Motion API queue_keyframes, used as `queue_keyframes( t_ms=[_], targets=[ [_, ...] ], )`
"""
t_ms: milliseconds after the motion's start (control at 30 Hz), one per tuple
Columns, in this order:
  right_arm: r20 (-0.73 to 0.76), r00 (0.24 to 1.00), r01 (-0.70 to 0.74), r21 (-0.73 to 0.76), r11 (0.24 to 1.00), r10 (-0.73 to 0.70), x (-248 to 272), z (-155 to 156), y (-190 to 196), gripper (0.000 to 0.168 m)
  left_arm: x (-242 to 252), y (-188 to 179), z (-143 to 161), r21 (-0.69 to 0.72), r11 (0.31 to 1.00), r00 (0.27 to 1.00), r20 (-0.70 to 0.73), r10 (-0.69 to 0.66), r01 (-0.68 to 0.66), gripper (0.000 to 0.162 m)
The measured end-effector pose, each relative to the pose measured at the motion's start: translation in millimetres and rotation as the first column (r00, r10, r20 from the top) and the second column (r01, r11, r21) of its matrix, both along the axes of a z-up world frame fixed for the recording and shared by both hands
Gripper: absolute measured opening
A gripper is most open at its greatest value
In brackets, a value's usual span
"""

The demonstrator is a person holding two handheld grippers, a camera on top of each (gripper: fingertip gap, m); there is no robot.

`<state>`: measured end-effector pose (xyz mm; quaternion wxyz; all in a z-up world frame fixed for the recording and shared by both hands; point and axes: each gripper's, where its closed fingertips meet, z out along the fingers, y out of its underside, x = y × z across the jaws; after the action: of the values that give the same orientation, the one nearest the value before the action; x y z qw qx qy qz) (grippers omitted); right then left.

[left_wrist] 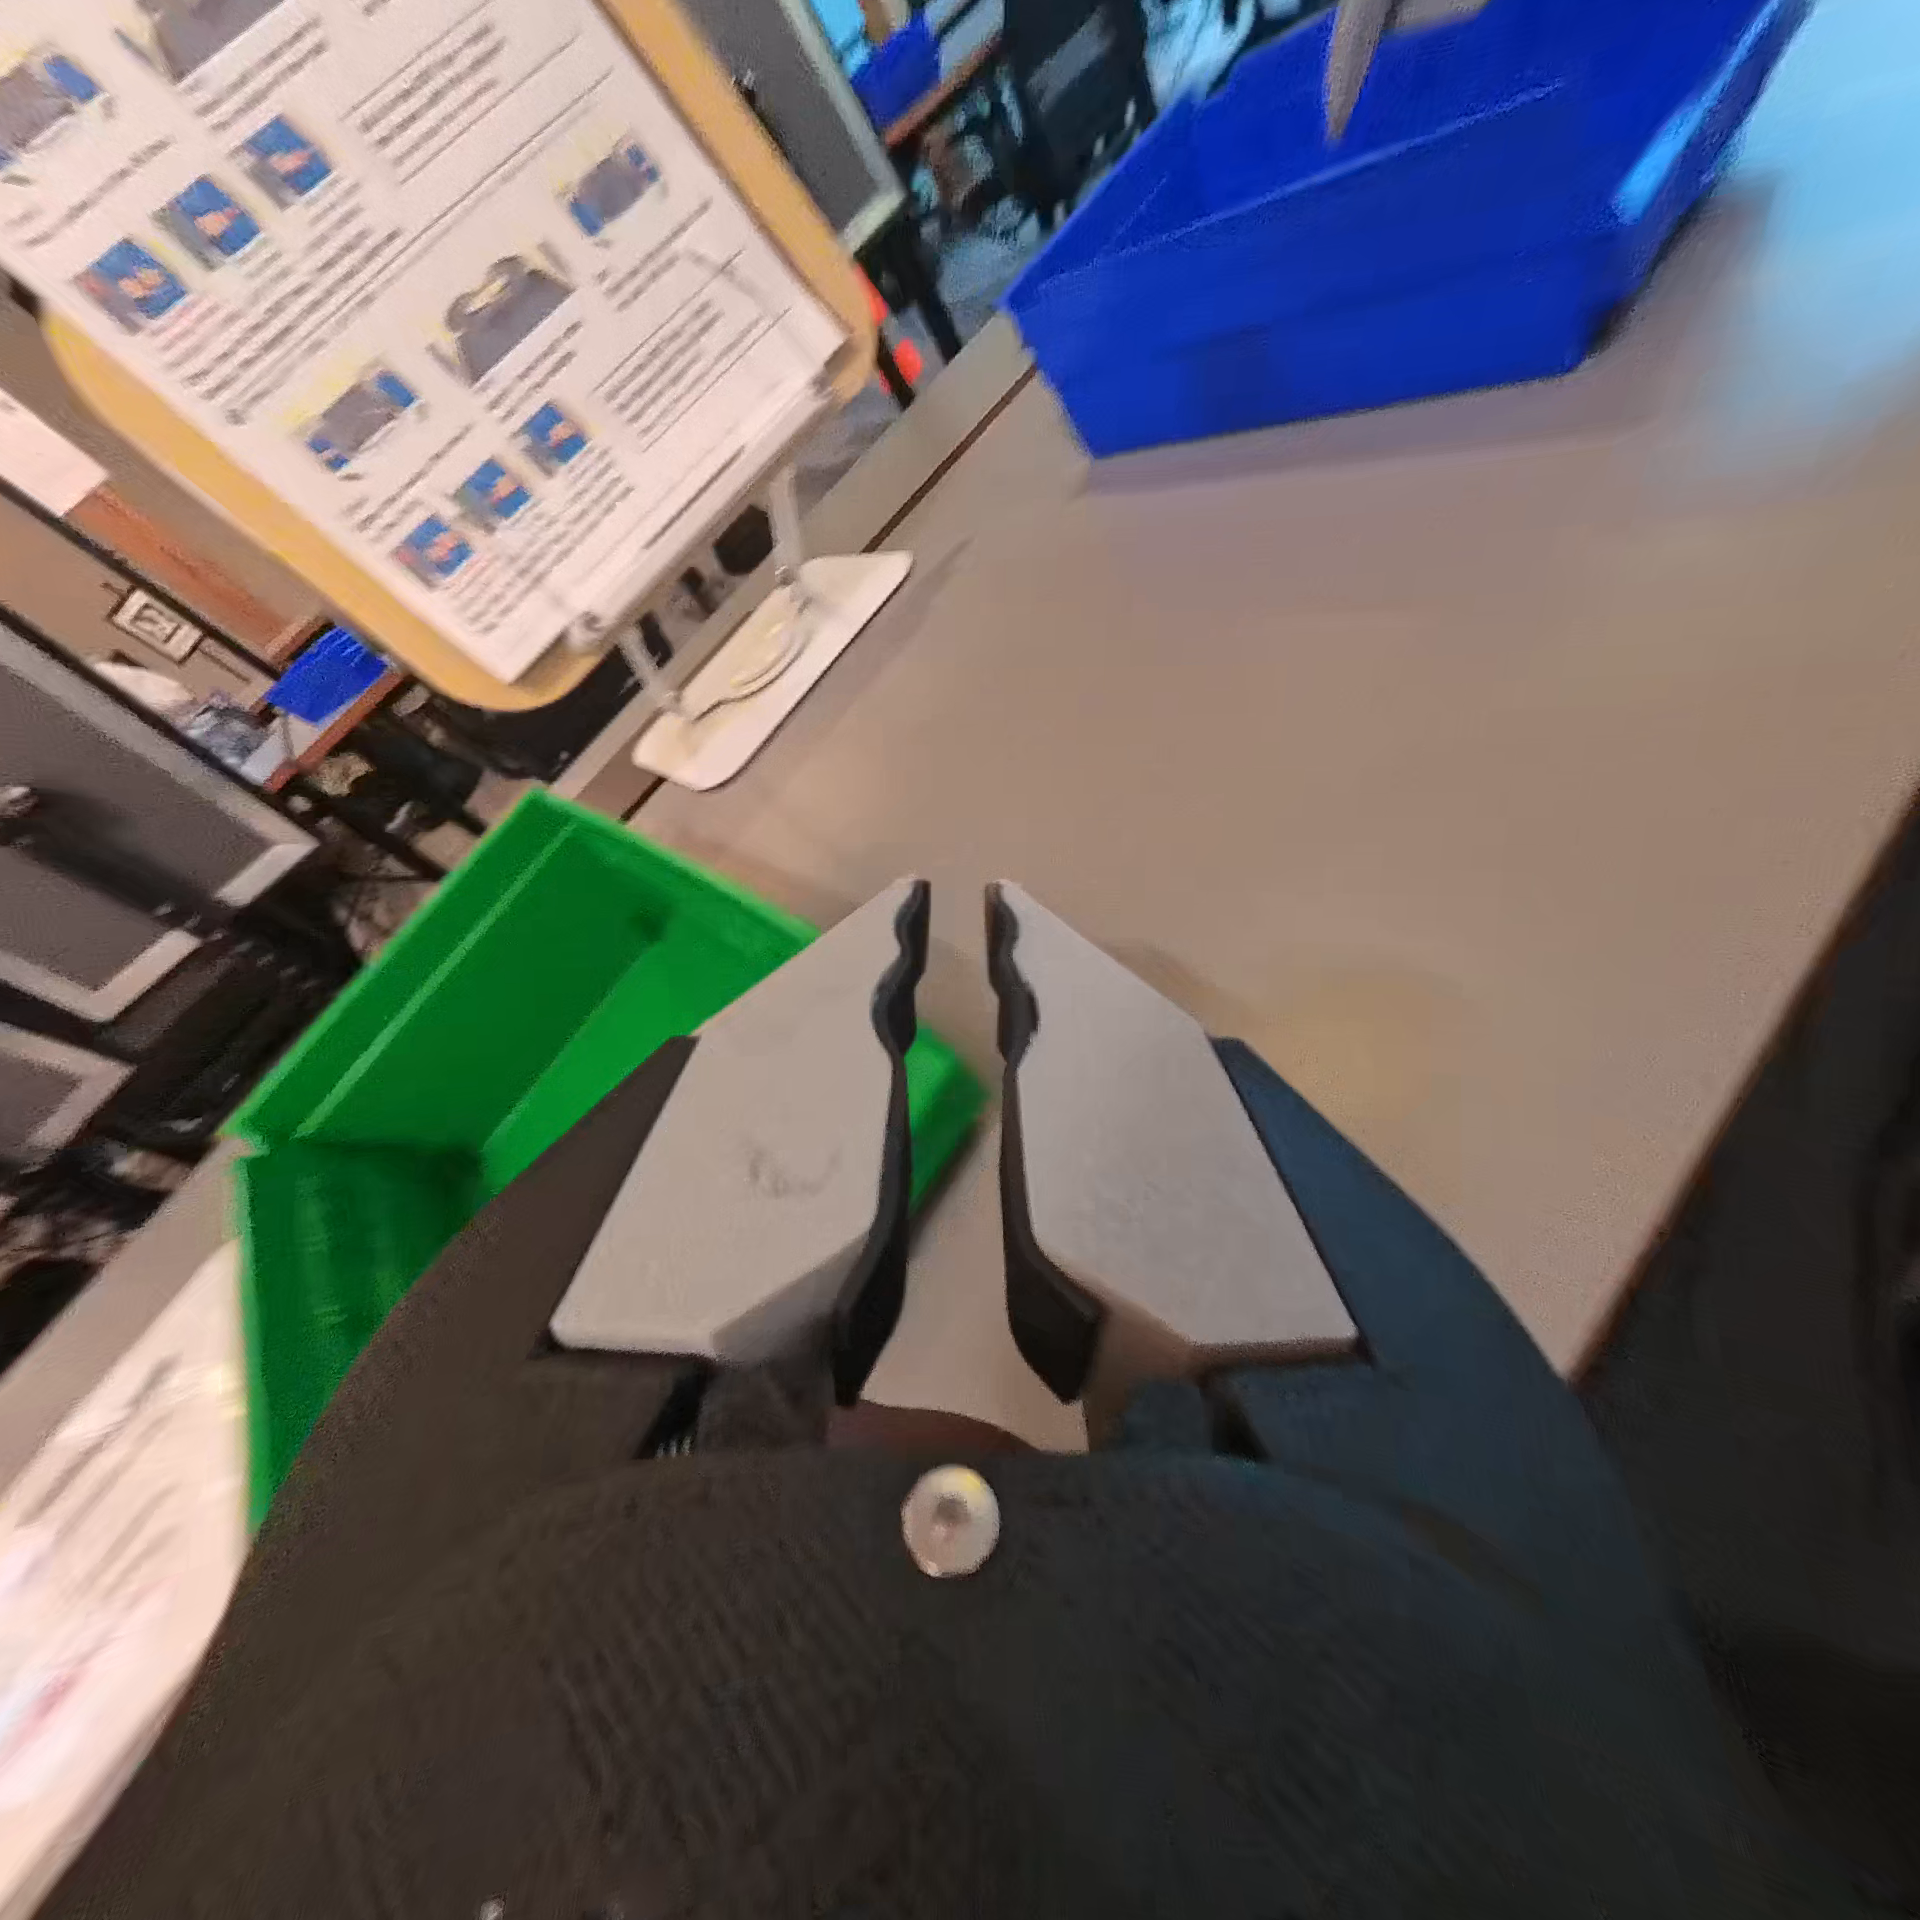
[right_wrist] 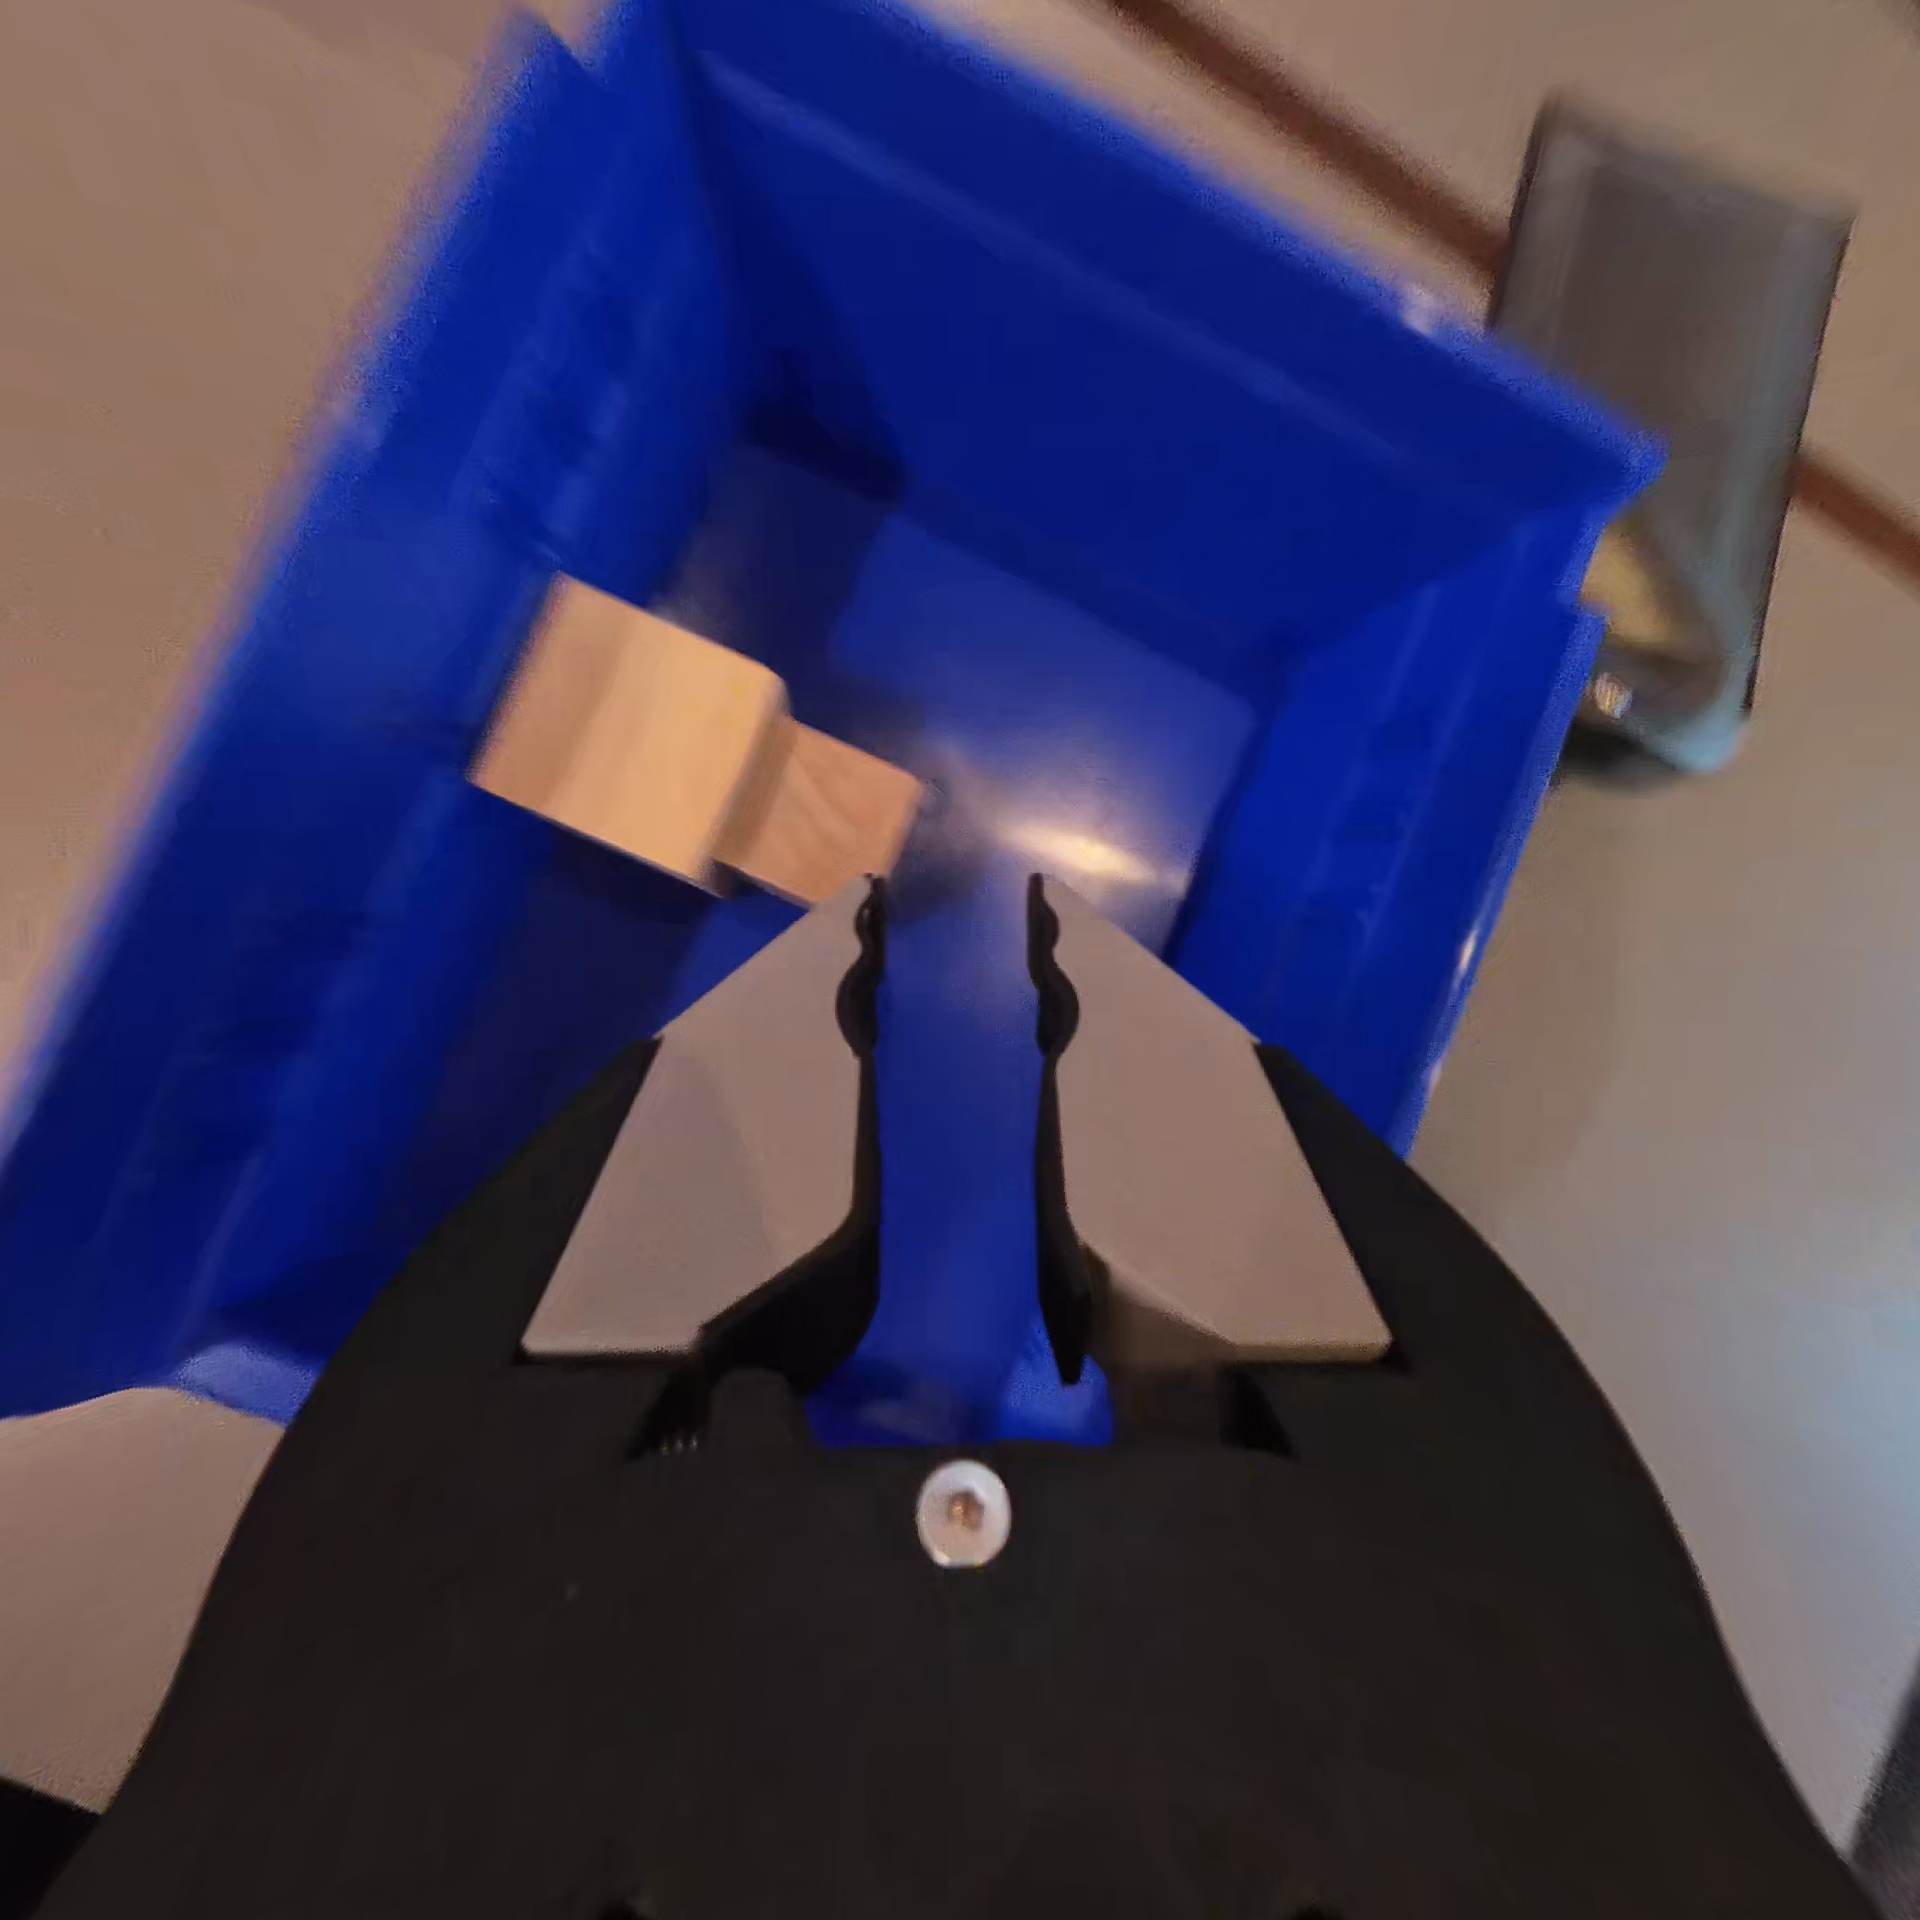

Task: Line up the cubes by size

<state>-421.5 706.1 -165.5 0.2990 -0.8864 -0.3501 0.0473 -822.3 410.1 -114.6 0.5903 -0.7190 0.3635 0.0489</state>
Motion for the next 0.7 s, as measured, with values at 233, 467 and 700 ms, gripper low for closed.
queue_keyframes(
  t_ms=[233, 467, 700],
  targets=[
    [-0.493, 0.692, -0.470, 0.246, 0.848, 0.527, -159, 94, -131, 0.041, -95, 66, -6, -0.332, 0.943, 0.904, -0.390, -0.174, 0.038, 0.062],
    [-0.532, 0.511, -0.645, 0.281, 0.711, 0.675, -228, 69, -201, 0.043, -177, 107, -87, -0.666, 0.721, 0.830, -0.501, -0.244, -0.190, 0.040],
    [-0.488, 0.560, -0.659, 0.227, 0.717, 0.670, -221, 43, -194, 0.044, -206, 114, -128, -0.715, 0.634, 0.701, -0.613, -0.365, -0.295, 0.036]
  ],
)
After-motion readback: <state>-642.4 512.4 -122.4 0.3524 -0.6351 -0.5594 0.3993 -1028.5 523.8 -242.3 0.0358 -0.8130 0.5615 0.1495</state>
